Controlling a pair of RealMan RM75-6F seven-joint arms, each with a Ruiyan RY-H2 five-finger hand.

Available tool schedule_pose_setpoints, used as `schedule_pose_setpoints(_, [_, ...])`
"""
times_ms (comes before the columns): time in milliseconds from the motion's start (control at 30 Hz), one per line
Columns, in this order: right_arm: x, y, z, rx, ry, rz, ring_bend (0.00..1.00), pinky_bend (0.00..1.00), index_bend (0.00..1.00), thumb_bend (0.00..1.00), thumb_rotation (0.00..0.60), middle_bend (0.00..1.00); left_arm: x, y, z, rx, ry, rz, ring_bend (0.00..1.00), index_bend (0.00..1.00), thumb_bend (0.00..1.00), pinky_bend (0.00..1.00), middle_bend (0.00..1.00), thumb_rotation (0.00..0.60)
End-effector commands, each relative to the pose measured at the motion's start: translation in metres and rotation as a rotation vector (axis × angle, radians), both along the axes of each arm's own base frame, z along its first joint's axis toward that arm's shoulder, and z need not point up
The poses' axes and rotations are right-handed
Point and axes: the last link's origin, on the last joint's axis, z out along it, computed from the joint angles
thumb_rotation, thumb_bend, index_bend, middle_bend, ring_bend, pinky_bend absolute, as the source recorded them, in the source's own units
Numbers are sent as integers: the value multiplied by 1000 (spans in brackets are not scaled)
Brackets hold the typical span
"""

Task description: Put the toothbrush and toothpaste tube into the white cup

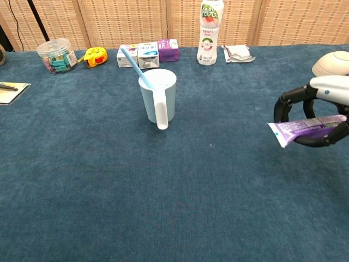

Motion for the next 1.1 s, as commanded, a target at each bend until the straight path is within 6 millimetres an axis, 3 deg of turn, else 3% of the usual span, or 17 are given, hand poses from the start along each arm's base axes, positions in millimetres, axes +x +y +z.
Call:
schedule_pose_setpoints(33, [38, -14, 18, -2, -202, -44, 339, 578, 642, 552, 600, 468, 0, 0, 0, -2, -1, -1, 0, 0, 245, 0, 0, 600])
schedule_pose_setpoints(200, [73, -26, 26, 2, -345, -64, 340, 578, 644, 558, 600, 472, 0, 0, 1, -4, -3, -2, 0, 0, 244, 0, 0, 600])
schedule_pose_setpoints(267, [104, -37, 30, 23, -492, -96, 340, 578, 645, 559, 600, 473, -1, -1, 2, -2, -6, -1, 0, 0, 245, 0, 0, 600])
schedule_pose_setpoints(567, [174, -67, 24, 136, -822, -247, 340, 578, 646, 565, 600, 476, -3, 0, 5, 4, -18, 2, 0, 0, 245, 0, 0, 600])
schedule_pose_setpoints(900, [213, -84, -5, 255, -1050, -354, 340, 570, 650, 605, 600, 476, -3, 1, 6, 1, -31, -3, 0, 0, 245, 0, 0, 600])
schedule_pose_setpoints(1100, [220, -94, -30, 279, -1091, -399, 340, 524, 657, 649, 600, 481, -4, 4, 4, 0, -25, 10, 0, 0, 244, 0, 0, 600])
